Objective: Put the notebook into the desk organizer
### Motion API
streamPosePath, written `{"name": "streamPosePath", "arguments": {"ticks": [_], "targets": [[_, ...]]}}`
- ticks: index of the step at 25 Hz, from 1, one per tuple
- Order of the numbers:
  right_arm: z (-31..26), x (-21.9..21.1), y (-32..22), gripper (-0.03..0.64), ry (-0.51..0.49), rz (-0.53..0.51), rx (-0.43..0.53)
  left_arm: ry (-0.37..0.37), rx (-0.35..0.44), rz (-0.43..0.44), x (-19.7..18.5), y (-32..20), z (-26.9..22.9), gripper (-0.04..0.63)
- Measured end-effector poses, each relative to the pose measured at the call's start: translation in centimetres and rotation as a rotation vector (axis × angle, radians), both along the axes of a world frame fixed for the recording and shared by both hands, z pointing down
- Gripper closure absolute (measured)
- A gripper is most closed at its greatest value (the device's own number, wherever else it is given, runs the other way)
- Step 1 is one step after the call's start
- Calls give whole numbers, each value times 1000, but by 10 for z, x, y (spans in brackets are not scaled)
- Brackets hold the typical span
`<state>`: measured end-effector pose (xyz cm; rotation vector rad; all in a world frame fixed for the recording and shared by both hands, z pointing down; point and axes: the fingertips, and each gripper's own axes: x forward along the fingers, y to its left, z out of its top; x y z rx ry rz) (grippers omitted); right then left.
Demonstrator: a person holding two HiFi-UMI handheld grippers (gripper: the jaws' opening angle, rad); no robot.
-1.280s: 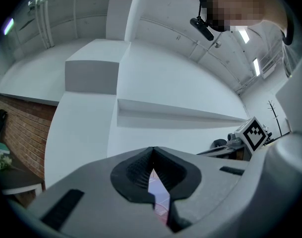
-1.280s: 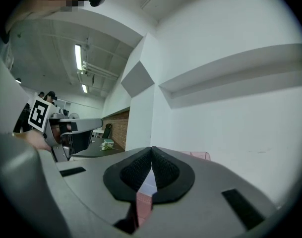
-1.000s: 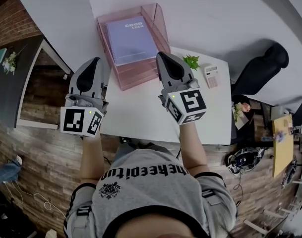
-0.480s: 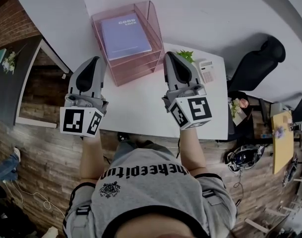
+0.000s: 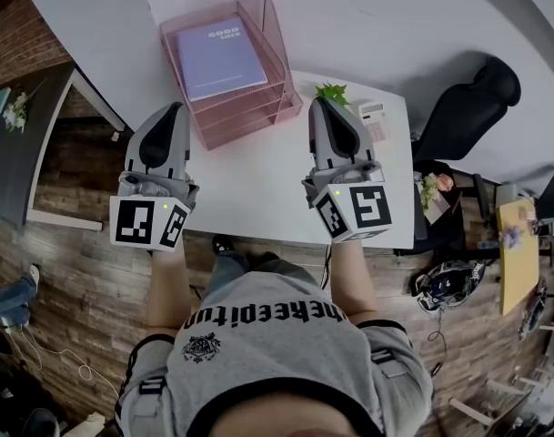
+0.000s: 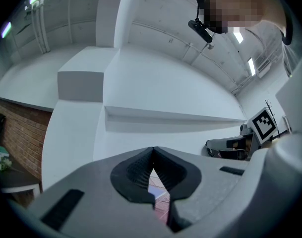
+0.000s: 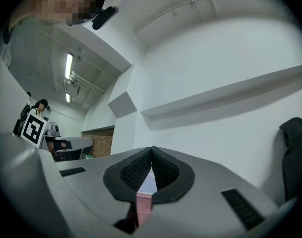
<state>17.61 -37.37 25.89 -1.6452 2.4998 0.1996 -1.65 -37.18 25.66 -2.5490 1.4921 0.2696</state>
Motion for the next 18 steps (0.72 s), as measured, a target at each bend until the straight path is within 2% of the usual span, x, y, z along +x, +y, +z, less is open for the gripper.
{"name": "streamPosePath", "arguments": {"ticks": [18], "targets": [[7,6,20,614,-9,-27,-9,-5,-7,-29,7,23,4,592]]}}
